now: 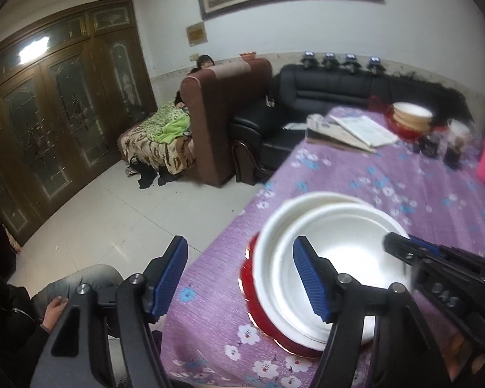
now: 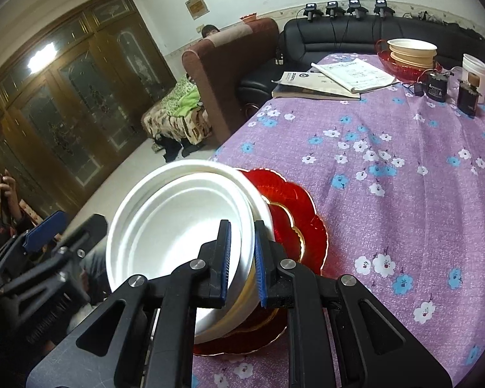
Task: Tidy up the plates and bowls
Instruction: 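Open both grippers to release the white foam bowl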
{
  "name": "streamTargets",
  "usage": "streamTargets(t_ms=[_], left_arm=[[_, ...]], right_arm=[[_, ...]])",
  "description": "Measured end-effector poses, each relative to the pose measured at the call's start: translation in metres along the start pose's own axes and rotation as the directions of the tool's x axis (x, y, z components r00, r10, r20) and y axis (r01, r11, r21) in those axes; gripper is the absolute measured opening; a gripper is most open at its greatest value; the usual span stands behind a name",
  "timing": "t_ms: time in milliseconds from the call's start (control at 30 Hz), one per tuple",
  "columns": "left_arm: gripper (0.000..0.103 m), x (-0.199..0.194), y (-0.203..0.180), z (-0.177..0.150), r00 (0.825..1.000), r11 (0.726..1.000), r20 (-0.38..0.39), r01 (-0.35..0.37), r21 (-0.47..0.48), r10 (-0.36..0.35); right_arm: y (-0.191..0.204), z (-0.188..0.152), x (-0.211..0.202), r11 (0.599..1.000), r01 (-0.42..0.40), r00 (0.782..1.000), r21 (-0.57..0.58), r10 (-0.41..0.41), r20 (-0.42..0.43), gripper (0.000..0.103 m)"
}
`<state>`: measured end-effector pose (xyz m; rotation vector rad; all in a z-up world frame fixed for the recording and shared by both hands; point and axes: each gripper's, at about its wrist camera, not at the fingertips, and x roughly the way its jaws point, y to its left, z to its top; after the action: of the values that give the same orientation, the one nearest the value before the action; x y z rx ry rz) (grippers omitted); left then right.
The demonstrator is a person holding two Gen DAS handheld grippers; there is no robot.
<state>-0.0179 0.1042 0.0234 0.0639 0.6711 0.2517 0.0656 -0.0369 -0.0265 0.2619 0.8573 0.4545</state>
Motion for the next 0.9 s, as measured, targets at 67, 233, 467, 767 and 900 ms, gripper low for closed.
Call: streamTargets(t_ms=[67, 233, 467, 767, 900], left_arm=[[0.068, -0.003, 0.008, 0.003, 1.000, 1.000, 0.014, -0.011, -0.027, 0.011], [0.069, -0.019, 0.006, 0.012, 0.997, 0.998, 0.072, 0.010, -0.056, -0.006], [0.079, -0.040, -0.033, 0.015, 0.988, 0.997, 0.134, 0.073, 0.017, -0.075], [0.080, -0.057, -0.083, 0.005, 0.982, 0.989, 0.146, 0.106, 0.105, -0.121], [0.080, -0.064, -0.091, 0.003, 0.981, 0.989, 0.152, 0.109, 0.097, -0.123]], right_arm=[[-0.001, 0.004, -0.009, 1.000, -0.007, 1.000, -0.004, 0.007, 0.028, 0.014], [-0.010, 0.013, -0.051, 0.999, -0.036, 0.984, 0.002, 0.035, 0.174, 0.015], [-0.046, 0.020, -0.100, 0.998, -0.012, 0.959, 0.066, -0.008, 0.284, 0.039], [-0.074, -0.003, -0.130, 0.999, 0.003, 0.955, 0.040, -0.014, 0.295, 0.039], [-0.081, -0.017, -0.141, 1.000, 0.006, 0.953, 0.020, -0.012, 0.302, 0.039]])
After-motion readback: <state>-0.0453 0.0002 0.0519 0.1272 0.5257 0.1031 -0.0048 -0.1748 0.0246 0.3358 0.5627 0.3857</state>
